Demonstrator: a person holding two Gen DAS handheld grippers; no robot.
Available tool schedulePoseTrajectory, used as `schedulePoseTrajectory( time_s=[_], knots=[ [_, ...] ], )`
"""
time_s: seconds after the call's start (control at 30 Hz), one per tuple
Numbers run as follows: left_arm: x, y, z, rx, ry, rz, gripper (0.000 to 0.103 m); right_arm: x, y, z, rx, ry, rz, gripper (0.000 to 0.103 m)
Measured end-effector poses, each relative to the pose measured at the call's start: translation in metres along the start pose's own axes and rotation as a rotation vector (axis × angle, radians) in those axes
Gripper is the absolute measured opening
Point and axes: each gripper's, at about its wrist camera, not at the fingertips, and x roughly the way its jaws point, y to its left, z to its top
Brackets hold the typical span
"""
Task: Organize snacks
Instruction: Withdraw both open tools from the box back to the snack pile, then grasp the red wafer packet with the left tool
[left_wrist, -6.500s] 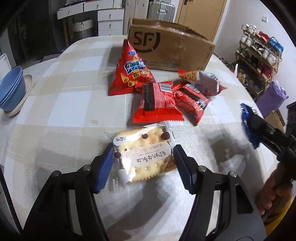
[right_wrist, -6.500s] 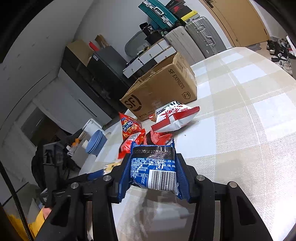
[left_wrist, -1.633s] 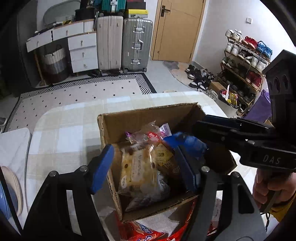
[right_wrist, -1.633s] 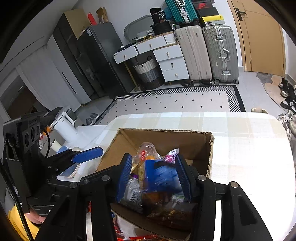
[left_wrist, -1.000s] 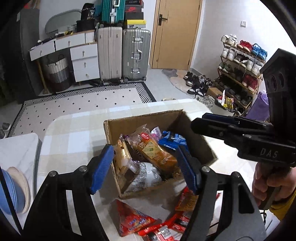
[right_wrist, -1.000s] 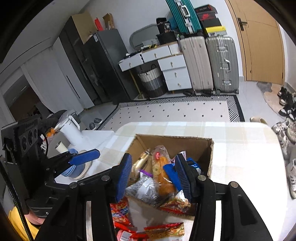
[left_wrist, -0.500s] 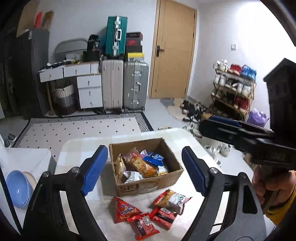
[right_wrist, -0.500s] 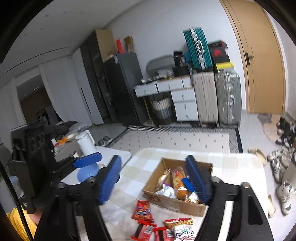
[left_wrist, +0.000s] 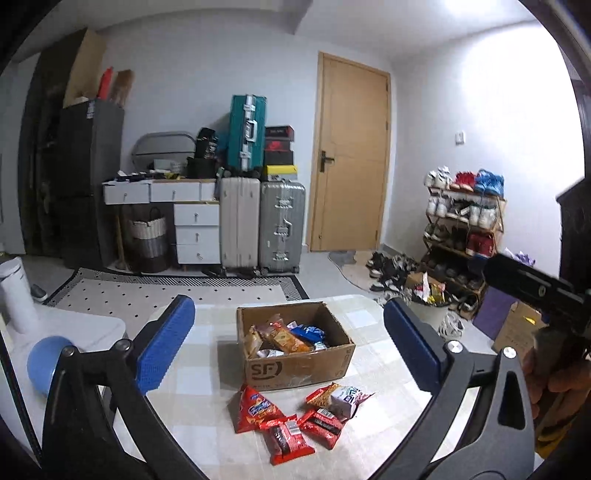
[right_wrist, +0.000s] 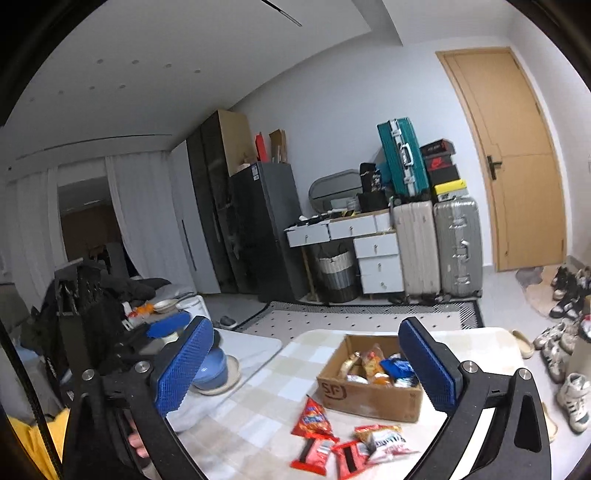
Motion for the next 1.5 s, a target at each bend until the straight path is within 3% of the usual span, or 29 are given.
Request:
schedulePoseTrajectory(
  time_s=[0.1,0.23,0.57,0.8,1.1,1.23,1.3,1.37,1.4,1.5],
  knots=[
    [-0.017,0.001,-0.027,-0.006,0.005,0.028,0.102,-0.008,-0.001,-0.025,-0.022,0.002,-0.009,0.102],
    [-0.017,0.008,-0.079,-0.011,0.099,0.058,0.102,-0.006,-0.008,-0.061,-0.008,0.054,-0.025,0.102],
    [0.061,0.038,-0.194,-0.111,0.416,0.092,0.102,0.032,-0.035,-0.14,0.07,0.224,-0.054,0.102],
    [0.125,0.035,-0.228,-0.112,0.555,0.114,0.102,0.057,-0.059,-0.177,0.142,0.299,-0.066,0.102],
    [0.204,0.018,-0.235,-0.074,0.66,0.121,0.102,0.066,-0.078,-0.199,0.204,0.339,-0.074,0.102],
    [0.216,0.02,-0.24,-0.083,0.689,0.152,0.09,0.069,-0.084,-0.203,0.23,0.352,-0.075,0.102],
    [0.213,0.021,-0.24,-0.101,0.695,0.125,0.075,0.07,-0.086,-0.206,0.238,0.355,-0.075,0.102],
    [0.213,0.02,-0.24,-0.109,0.705,0.075,0.047,0.071,-0.088,-0.208,0.247,0.358,-0.075,0.102],
    [0.213,0.02,-0.24,-0.109,0.709,0.057,0.041,0.07,-0.087,-0.208,0.25,0.359,-0.075,0.102],
    [0.209,0.017,-0.24,-0.093,0.708,0.056,0.04,0.068,-0.086,-0.208,0.253,0.356,-0.073,0.102]
  ],
)
